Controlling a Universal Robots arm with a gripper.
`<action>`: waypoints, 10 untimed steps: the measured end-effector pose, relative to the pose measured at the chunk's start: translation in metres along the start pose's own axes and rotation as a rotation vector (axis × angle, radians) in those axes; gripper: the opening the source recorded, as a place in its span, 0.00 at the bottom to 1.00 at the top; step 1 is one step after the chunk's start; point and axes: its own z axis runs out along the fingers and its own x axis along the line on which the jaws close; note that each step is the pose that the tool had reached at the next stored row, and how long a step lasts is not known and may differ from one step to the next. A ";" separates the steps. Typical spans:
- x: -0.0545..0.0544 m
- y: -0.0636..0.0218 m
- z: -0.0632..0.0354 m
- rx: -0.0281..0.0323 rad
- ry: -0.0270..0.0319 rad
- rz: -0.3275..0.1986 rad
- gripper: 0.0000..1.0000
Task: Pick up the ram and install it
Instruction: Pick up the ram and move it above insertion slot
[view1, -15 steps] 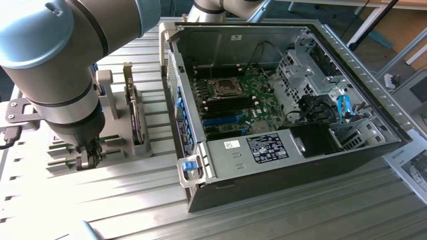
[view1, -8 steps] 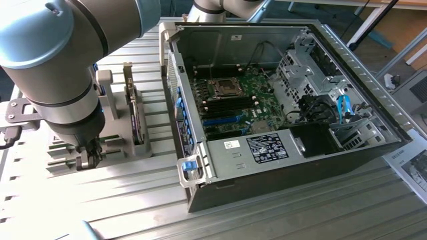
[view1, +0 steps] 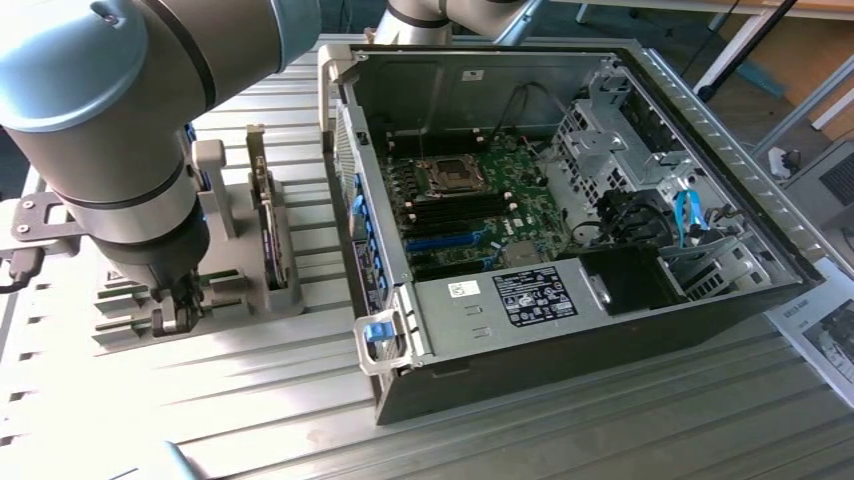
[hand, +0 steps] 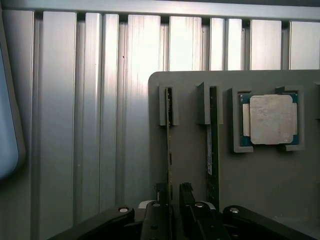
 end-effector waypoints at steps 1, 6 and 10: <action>0.000 0.0000 0.0000 0.0000 0.0000 0.000 0.24; 0.000 0.0001 -0.0005 0.0001 0.0000 0.000 0.24; 0.000 0.0001 -0.0009 0.0000 0.0000 0.000 0.24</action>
